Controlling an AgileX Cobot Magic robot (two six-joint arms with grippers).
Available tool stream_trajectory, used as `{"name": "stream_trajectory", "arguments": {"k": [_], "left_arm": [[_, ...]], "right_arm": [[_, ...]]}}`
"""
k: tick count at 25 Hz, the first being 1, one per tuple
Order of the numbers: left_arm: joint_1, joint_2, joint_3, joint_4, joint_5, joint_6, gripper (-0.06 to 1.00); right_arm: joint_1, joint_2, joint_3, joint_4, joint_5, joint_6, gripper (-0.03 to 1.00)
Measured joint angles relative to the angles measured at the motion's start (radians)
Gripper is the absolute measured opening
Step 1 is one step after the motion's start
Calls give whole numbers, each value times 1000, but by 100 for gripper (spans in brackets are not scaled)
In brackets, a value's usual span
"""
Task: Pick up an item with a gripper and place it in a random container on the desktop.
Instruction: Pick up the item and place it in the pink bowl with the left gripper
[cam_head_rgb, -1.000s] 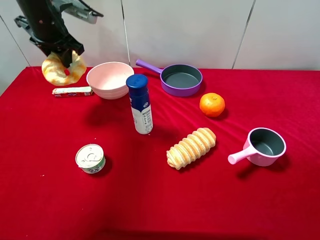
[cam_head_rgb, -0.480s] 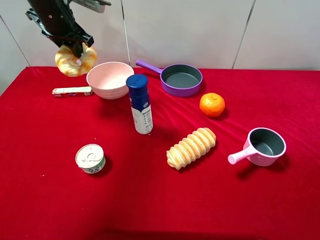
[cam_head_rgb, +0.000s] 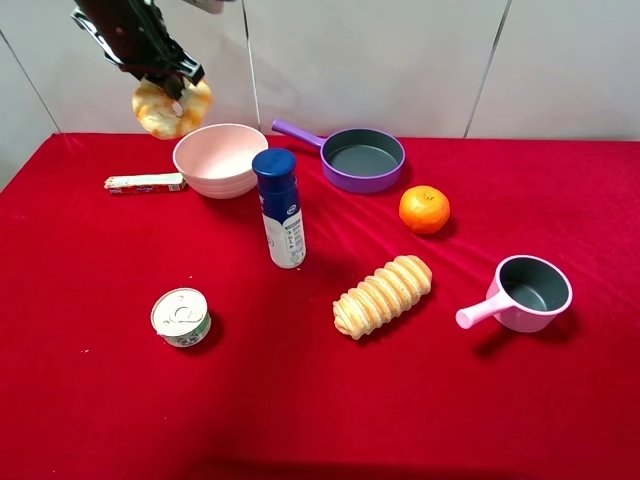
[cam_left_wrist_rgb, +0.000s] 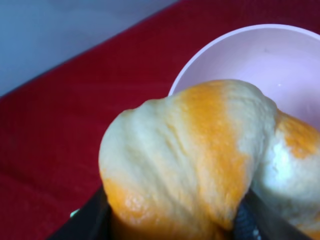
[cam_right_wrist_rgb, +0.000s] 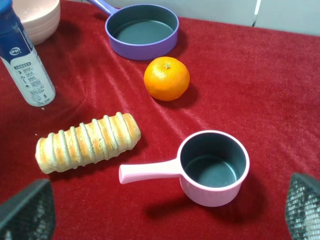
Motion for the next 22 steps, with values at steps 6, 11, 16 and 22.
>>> {"name": "stream_trajectory", "arguments": {"k": [6,11,16,22], "left_arm": [[-36,73,-52,-1,-48,2,42],[-58,120,-80,-2,-85,3,42],[-67,159,-83,-3,-94,3,42],[-67,199,-85,-2,-112,3,42]], "right_arm": [[0,0,0,0,0,0,69],[0,0,0,0,0,0,69],[0,0,0,0,0,0,69],[0,0,0,1,0,0,69]]}}
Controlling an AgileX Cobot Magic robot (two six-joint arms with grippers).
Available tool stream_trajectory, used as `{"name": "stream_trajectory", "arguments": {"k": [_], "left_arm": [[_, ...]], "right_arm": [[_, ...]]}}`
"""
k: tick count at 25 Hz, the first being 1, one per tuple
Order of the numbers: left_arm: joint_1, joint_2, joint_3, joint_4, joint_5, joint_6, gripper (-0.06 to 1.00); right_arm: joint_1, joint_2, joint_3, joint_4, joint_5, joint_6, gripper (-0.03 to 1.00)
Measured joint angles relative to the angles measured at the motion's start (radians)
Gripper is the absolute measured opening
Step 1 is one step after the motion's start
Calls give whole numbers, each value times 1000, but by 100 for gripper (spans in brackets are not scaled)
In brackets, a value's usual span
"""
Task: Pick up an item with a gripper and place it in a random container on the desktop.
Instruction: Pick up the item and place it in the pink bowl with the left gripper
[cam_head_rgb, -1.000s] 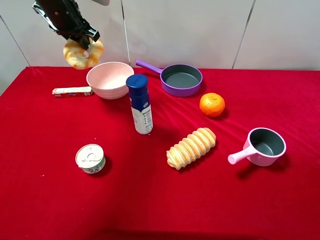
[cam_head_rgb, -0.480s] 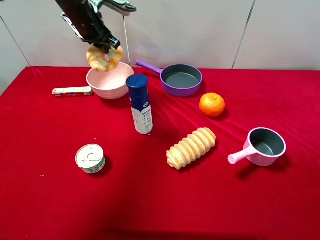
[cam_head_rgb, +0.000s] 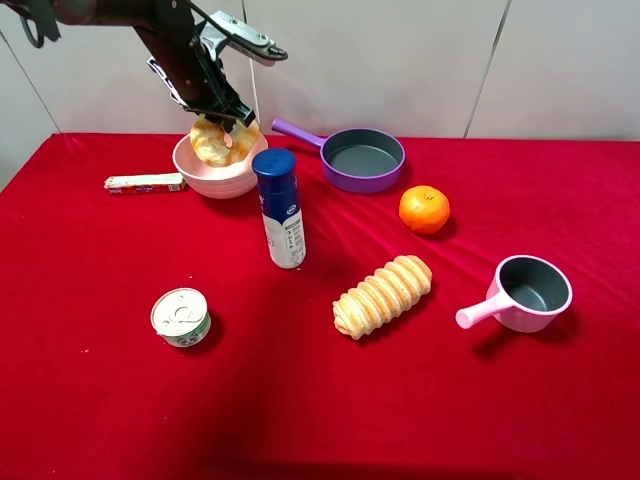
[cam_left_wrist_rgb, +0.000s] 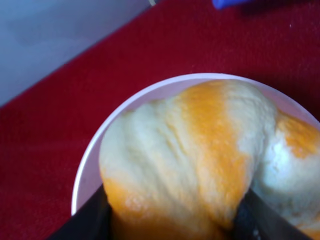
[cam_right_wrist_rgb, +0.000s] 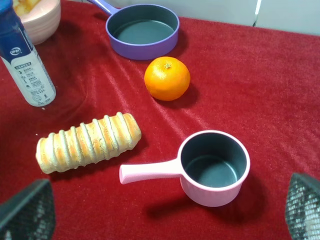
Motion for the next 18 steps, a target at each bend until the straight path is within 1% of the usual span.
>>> {"name": "stream_trajectory", "arguments": {"k": [5,18], "left_arm": [[0,31,0,1,-19,0,42],[0,75,0,1,-23,0,42]], "right_arm": [[0,0,0,0,0,0,69],[0,0,0,1,0,0,69]]}}
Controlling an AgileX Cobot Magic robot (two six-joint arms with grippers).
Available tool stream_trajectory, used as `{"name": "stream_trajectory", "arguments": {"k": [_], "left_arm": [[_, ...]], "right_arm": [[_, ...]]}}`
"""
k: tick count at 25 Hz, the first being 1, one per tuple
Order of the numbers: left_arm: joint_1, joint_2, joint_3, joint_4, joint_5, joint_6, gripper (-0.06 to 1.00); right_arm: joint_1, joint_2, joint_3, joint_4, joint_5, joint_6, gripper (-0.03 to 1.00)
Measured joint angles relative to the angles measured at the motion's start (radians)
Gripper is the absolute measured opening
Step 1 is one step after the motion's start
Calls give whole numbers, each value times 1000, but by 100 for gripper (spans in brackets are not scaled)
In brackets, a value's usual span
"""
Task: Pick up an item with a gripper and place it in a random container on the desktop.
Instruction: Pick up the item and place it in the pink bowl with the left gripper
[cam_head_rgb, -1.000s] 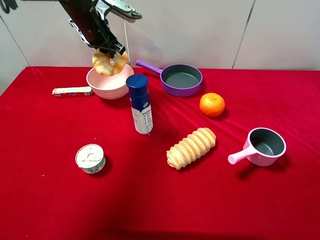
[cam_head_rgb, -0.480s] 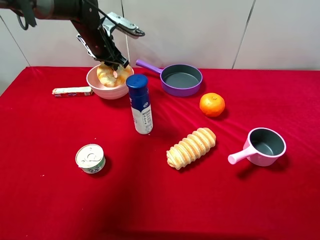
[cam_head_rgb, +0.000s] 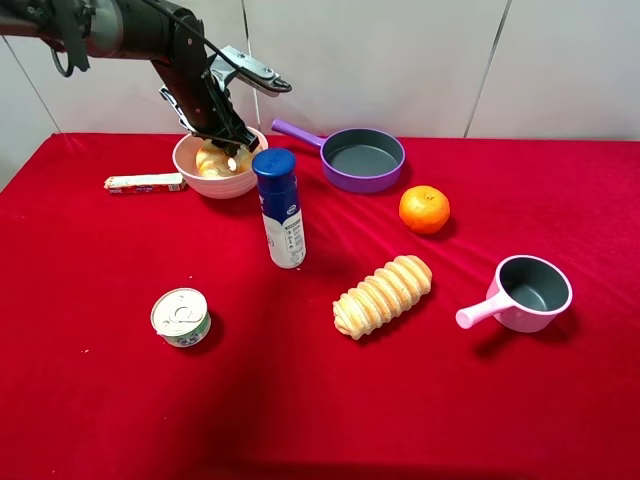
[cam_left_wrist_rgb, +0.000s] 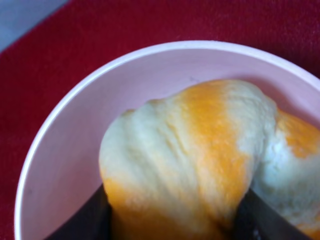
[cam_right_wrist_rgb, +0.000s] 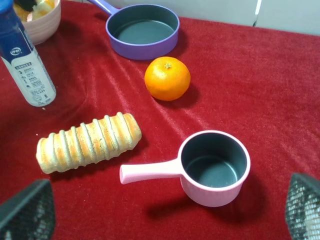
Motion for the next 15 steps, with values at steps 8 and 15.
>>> {"name": "stream_trajectory", "arguments": {"k": [8,15], "left_arm": [[0,0,0,0,-1,0,42],[0,0,0,0,-4,1,42]], "right_arm": [[0,0,0,0,0,0,69],[0,0,0,2,0,0,69]]}}
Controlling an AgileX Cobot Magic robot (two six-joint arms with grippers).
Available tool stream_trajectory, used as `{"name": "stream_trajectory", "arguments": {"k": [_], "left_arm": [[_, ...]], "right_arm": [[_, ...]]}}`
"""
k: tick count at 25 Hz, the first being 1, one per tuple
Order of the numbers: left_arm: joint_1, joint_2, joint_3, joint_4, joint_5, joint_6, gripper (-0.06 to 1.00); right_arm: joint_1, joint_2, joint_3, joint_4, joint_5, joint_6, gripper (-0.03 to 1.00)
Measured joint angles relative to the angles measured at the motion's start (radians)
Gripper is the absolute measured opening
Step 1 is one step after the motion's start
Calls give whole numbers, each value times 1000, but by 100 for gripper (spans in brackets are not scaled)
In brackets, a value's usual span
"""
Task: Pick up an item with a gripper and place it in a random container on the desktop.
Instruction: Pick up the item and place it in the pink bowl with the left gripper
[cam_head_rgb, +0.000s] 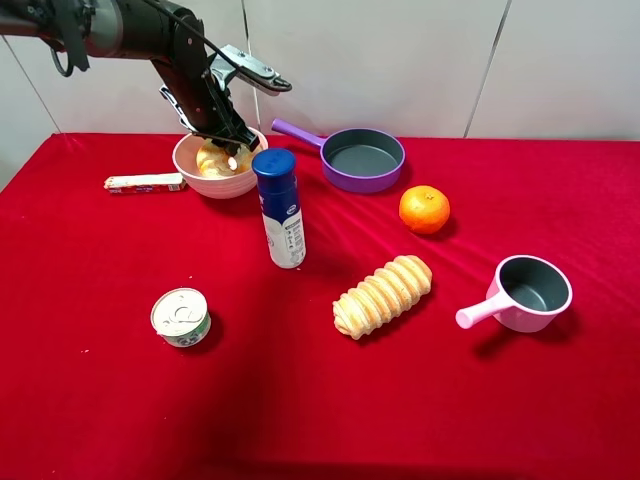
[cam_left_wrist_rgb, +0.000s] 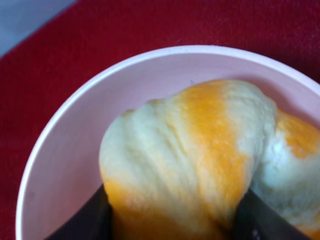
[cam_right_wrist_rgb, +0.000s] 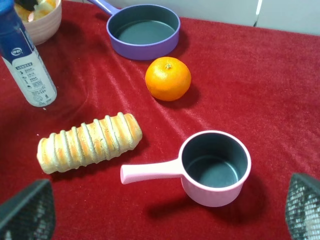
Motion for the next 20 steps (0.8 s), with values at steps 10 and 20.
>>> {"name": "stream_trajectory", "arguments": {"k": [10,20], "left_arm": [[0,0,0,1,0,-1,78],[0,0,0,1,3,-1,81]], "right_arm": [[0,0,0,0,0,0,69],[0,0,0,0,0,0,69]]}}
